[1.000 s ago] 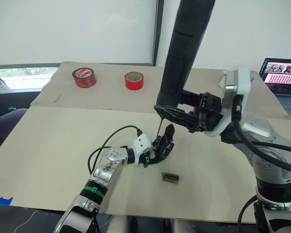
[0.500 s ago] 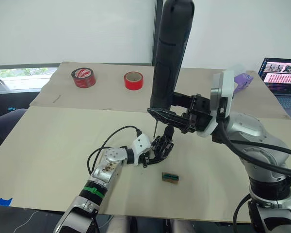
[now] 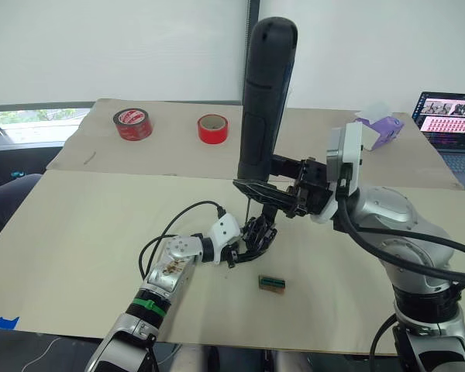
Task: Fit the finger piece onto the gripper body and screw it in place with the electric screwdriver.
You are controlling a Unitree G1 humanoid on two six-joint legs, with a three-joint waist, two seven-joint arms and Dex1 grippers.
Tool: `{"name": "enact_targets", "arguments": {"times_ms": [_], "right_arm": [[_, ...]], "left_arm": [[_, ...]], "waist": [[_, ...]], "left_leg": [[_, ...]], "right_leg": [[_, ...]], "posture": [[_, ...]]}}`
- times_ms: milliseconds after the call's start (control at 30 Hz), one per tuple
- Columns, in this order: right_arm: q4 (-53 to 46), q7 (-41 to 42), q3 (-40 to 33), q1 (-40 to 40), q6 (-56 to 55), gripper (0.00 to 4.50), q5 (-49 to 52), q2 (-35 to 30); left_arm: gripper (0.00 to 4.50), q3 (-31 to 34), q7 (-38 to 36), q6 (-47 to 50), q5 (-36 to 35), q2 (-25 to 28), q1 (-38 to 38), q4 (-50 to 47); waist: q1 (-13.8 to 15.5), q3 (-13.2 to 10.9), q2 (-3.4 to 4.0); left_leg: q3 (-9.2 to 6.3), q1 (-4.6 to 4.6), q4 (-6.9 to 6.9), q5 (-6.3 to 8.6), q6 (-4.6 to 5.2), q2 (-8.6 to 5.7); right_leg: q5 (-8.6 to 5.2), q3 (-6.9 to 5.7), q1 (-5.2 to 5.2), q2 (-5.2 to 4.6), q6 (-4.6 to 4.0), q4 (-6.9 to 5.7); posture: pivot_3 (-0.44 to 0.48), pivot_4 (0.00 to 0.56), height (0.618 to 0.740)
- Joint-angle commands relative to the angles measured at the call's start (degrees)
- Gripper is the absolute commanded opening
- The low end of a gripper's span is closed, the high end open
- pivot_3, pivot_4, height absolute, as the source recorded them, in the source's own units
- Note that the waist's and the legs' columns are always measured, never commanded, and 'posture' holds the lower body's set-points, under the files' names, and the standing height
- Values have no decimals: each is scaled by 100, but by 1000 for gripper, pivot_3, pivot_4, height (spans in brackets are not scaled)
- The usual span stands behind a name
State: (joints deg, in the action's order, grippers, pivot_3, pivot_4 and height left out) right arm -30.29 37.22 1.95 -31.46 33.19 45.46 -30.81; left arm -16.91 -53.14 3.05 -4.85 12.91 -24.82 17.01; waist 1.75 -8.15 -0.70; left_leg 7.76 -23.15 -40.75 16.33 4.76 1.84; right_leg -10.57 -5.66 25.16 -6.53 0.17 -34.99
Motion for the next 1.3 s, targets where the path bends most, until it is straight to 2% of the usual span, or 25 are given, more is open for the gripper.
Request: {"name": "enact_targets", "arguments": {"times_ms": [33, 1300], "right_arm": [[-141, 36, -62, -39, -54, 1907, -16, 57], [65, 427, 42, 351, -273, 1907, -822, 460]], "left_arm": [[2292, -162, -156, 159, -26, -18, 188, 87], [2292, -180, -173, 242, -36, 11, 193, 78]], "waist": [[-7, 0, 0], [-39, 0, 0]], "left_leg": [[0, 0, 0, 0, 0, 0], [-1, 0, 1, 1, -1, 0]], "right_leg": [[0, 0, 0, 0, 0, 0], [-1, 0, 1, -1, 0, 1]], "posture": [[0, 150, 740], [0, 150, 740]]}}
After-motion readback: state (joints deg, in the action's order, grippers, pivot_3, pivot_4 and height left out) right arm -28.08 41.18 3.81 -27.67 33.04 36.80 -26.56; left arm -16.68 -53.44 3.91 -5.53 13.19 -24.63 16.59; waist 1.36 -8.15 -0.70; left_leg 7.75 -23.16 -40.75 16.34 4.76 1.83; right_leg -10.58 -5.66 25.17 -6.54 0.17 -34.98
